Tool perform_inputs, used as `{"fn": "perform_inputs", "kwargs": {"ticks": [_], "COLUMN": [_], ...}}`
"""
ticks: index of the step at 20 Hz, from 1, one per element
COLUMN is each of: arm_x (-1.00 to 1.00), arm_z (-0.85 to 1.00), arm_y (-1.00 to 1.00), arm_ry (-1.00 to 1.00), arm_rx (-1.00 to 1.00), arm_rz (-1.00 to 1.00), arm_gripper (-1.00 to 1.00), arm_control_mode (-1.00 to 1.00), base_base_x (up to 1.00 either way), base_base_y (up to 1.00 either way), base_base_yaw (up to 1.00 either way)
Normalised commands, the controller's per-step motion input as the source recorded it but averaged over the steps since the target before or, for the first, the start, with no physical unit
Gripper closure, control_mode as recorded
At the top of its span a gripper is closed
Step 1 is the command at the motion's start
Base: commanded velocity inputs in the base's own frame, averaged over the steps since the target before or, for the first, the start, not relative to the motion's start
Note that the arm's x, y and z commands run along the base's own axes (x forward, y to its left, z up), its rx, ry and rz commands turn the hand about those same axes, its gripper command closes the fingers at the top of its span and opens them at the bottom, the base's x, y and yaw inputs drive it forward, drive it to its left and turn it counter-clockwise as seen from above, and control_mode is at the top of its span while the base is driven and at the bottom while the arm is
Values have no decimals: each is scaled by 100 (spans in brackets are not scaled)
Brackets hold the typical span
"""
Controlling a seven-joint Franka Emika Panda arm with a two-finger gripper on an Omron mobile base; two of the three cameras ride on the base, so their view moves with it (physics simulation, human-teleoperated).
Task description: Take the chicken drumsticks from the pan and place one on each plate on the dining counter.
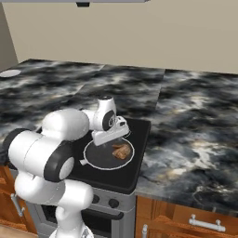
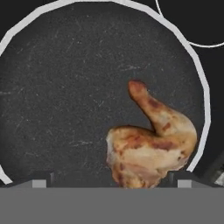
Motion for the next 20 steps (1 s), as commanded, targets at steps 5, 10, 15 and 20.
{"fn": "perform_inputs", "kwargs": {"ticks": [5, 10, 15, 20], "arm_x": [37, 23, 9, 6], "arm_z": [-19, -26, -30, -24], "arm_y": [-4, 0, 0, 0], "arm_ry": [0, 0, 0, 0], "arm_rx": [2, 2, 0, 0], "arm_rz": [0, 0, 0, 0], "arm_gripper": [-100, -100, -100, -100], "arm_control_mode": [-100, -100, -100, -100], "base_base_x": [0, 0, 0, 0], "base_base_y": [0, 0, 0, 0], "base_base_yaw": [0, 0, 0, 0]}}
